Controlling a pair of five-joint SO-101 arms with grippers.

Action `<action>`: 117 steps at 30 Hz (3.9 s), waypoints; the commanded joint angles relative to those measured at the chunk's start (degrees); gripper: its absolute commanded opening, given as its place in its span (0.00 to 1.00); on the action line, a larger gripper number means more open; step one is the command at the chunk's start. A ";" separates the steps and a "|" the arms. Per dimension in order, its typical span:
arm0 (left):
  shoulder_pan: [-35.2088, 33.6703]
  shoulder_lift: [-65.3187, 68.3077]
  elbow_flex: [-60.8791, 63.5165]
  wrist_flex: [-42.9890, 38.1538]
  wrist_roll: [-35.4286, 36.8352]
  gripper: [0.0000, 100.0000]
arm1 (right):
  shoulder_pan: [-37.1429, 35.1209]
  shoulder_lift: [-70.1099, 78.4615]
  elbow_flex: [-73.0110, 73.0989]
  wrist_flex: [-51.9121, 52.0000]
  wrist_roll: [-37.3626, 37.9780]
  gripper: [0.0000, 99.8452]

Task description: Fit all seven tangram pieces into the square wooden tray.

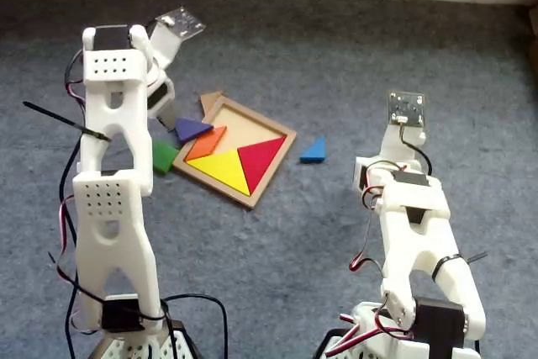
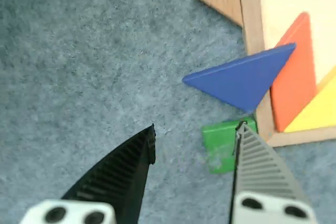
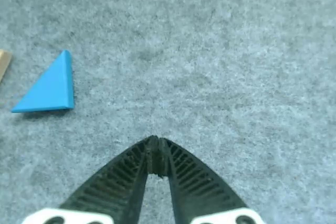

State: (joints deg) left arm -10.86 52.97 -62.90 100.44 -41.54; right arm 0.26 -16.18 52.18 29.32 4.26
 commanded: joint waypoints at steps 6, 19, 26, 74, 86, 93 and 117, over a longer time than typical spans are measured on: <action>-0.48 -3.47 -0.40 -0.09 -21.98 0.24 | -0.48 -2.59 -0.48 -1.27 -0.09 0.01; 1.98 5.93 -0.75 -5.89 -29.80 0.24 | -0.48 -2.51 -0.48 -1.27 -0.09 0.01; 5.32 7.08 -0.84 -6.59 -26.90 0.24 | -0.48 -2.51 -0.40 -7.43 -0.09 0.01; 17.19 11.03 -22.29 -0.44 6.07 0.24 | -0.22 -2.51 -0.04 -7.69 -0.09 0.01; 15.78 19.47 -22.20 -6.33 14.24 0.22 | -0.13 -2.51 -0.04 -7.69 -0.09 0.01; 16.04 19.47 -22.11 -6.15 14.15 0.15 | -0.13 -2.51 -0.04 -7.69 -0.09 0.01; 16.22 18.42 -32.31 -1.14 14.33 0.15 | -0.04 -2.59 -0.04 -7.69 -0.09 0.01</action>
State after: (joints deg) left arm 5.67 72.92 -92.62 98.42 -27.91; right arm 0.26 -16.18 52.18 23.16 4.26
